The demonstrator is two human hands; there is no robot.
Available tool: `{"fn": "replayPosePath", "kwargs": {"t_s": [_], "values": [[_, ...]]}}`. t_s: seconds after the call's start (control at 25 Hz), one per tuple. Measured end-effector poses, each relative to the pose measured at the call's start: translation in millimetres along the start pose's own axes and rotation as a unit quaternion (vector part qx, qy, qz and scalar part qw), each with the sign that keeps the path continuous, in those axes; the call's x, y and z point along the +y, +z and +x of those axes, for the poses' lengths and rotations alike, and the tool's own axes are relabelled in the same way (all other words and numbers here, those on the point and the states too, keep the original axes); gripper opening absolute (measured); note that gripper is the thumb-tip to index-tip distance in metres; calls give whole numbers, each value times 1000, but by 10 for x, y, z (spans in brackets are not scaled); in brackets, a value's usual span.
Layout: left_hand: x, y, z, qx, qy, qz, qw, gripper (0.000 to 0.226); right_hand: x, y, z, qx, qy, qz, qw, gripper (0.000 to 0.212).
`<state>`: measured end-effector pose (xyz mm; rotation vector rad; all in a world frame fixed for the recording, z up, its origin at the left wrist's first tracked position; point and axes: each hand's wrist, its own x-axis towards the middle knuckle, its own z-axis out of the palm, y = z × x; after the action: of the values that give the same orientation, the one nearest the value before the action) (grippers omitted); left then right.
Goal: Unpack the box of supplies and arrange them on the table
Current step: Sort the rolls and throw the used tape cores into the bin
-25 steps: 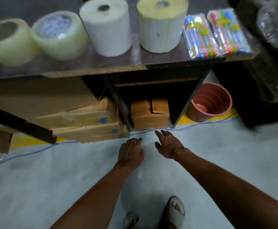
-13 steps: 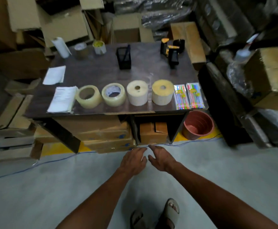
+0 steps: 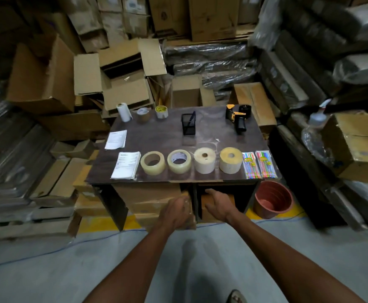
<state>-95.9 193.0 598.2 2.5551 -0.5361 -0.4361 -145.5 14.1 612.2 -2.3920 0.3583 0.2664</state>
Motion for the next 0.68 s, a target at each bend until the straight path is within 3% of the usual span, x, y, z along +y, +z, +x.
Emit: {"fn": "replayPosePath", "kwargs": {"t_s": [0.24, 0.68], "values": [[-97, -324, 291, 38, -6, -15, 999, 46, -292, -53, 300, 15, -25, 42, 999, 49], [-438, -921, 1323, 86, -58, -67, 992, 47, -738, -210, 1567, -3, -41, 84, 996, 56]]}}
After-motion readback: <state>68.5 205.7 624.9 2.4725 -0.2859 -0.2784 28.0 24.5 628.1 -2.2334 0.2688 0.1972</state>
